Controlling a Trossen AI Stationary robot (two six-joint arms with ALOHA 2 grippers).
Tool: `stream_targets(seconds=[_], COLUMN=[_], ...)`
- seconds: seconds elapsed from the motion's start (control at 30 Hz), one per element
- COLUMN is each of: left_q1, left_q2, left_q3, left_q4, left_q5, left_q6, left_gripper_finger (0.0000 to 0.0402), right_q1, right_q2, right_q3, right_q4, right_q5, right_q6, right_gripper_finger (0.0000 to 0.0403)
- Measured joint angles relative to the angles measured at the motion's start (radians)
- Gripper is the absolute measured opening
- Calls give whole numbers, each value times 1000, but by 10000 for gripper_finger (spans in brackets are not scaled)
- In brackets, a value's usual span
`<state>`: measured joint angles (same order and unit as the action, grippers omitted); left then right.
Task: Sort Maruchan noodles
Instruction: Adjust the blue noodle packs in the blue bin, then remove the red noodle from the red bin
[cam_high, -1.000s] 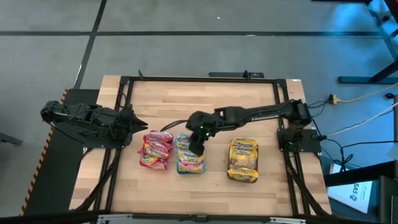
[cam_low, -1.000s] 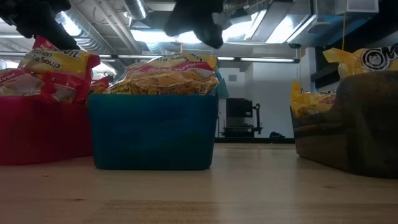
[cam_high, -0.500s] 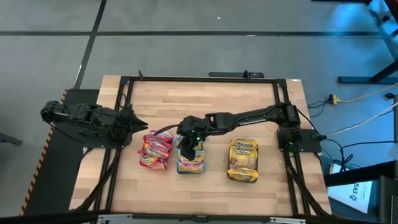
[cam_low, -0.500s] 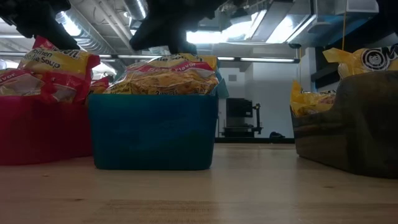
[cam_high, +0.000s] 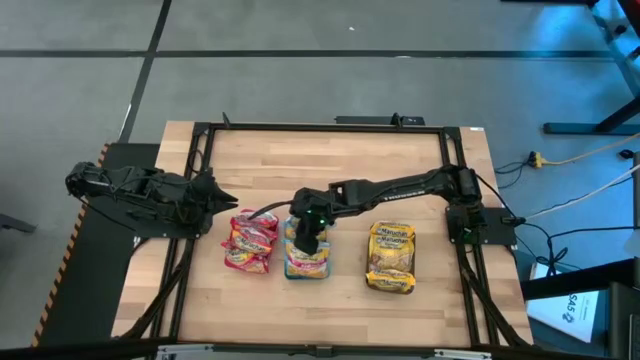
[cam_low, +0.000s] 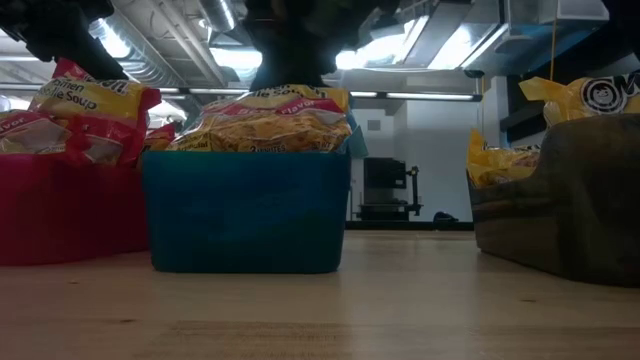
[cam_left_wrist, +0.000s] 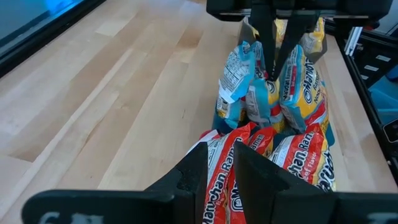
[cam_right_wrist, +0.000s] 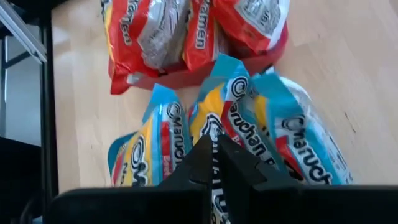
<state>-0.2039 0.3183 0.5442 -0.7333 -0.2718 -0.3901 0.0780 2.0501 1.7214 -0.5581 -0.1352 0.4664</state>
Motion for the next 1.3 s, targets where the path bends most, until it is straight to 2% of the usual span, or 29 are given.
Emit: stream_targets(seconds=[0.47,0.83,1.03,1.3], left_q1=[0,0,0,0], left_q2=[0,0,0,0], left_q3=[0,0,0,0], left_q4=[0,0,-1,-6], left_q5=[0,0,0,10], left_q6=[-1,0,0,-1], left_gripper_finger=[71,71,71,71], right_q1=[0,1,1,29], right_q2=[-2,-10,-105,-282], right_q3=[2,-2,-2,0], right_q4=[-93,-79,-77,-18], right_q5=[13,9,55,33], right_q6=[0,16,18,-66], right_gripper_finger=[26,25,4,14])
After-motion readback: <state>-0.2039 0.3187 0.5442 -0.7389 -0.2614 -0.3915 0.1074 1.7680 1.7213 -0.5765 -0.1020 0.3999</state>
